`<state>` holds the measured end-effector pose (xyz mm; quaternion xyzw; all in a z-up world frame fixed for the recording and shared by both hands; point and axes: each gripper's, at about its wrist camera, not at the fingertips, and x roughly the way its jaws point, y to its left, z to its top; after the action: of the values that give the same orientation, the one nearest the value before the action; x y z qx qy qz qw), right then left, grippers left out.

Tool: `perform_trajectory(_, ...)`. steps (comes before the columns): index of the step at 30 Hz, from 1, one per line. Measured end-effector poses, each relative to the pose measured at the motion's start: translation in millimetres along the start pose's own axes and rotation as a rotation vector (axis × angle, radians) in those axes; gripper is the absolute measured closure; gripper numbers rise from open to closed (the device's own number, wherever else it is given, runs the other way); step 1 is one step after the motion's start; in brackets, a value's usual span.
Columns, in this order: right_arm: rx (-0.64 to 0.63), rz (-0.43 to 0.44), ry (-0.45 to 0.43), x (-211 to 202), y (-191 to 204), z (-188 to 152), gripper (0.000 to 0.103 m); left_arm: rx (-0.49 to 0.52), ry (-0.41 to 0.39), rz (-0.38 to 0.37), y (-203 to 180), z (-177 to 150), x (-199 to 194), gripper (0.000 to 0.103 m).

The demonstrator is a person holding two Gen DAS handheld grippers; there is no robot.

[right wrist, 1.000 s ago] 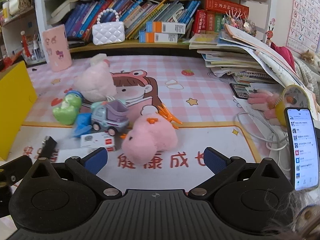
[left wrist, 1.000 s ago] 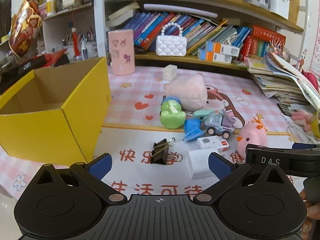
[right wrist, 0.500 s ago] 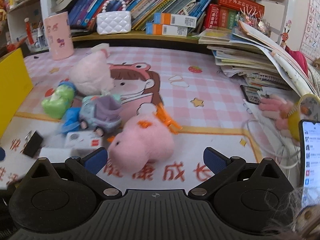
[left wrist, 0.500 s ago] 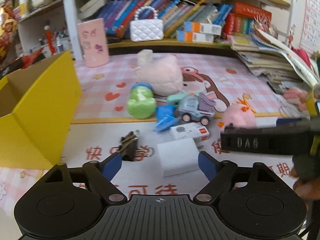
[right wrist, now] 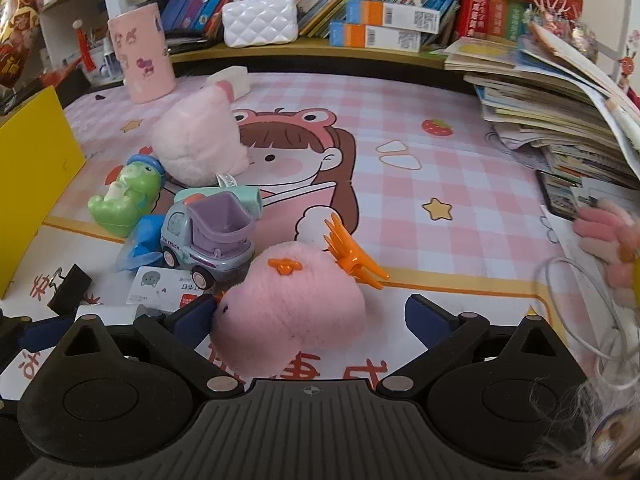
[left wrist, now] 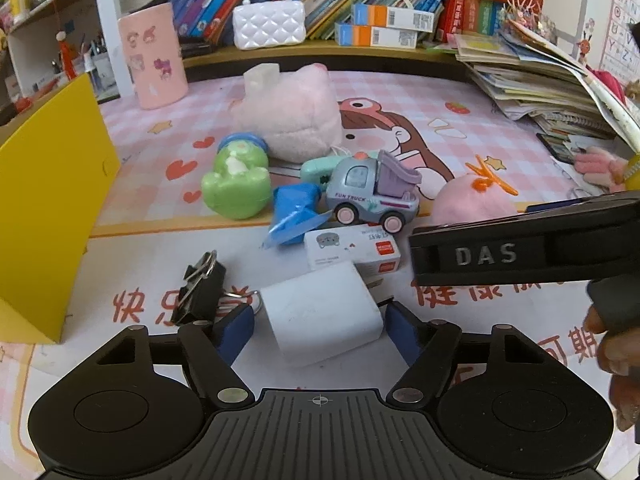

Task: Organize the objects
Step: 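Grasp the pink plush pig with the right tool while the left tool grasps the white charger, then carry the pink pig and white charger over the yellow box with both tools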

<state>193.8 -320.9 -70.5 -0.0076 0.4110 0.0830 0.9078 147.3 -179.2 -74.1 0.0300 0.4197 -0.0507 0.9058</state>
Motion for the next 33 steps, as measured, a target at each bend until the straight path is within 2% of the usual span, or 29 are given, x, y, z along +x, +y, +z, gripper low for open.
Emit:
perform_trajectory(2, 0.007, 0.009, 0.012, 4, 0, 1, 0.006, 0.008, -0.005, -0.004, -1, 1, 1, 0.037)
perform_trajectory(3, 0.014, 0.014, 0.018, 6, -1, 1, 0.017, 0.009, -0.008, -0.007, -1, 1, 0, 0.040)
perform_trajectory(5, 0.011, 0.022, 0.017, 8, 2, 1, 0.031, 0.014, -0.003, -0.013, 0, 3, 1, 0.041)
perform_trajectory(7, -0.012, 0.008, 0.008, 6, 5, 1, 0.031, 0.010, 0.012, -0.027, 3, 5, 0, 0.041)
perform_trajectory(10, 0.027, 0.014, -0.033, -5, 2, 1, 0.031, -0.019, 0.014, -0.061, 11, 7, -7, 0.041)
perform_trajectory(19, 0.172, -0.026, -0.125, -55, 4, -4, 0.031, -0.033, -0.082, -0.115, 36, 2, -49, 0.041)
perform_trajectory(24, 0.208, -0.079, -0.163, -79, 25, -23, 0.031, -0.030, -0.117, -0.126, 57, -7, -69, 0.041)
perform_trajectory(28, 0.224, -0.092, -0.137, -85, 45, -38, 0.031, -0.038, -0.127, -0.133, 77, -18, -80, 0.041)
perform_trajectory(33, 0.226, -0.100, -0.146, -96, 79, -47, 0.031, -0.046, -0.149, -0.131, 107, -32, -99, 0.041)
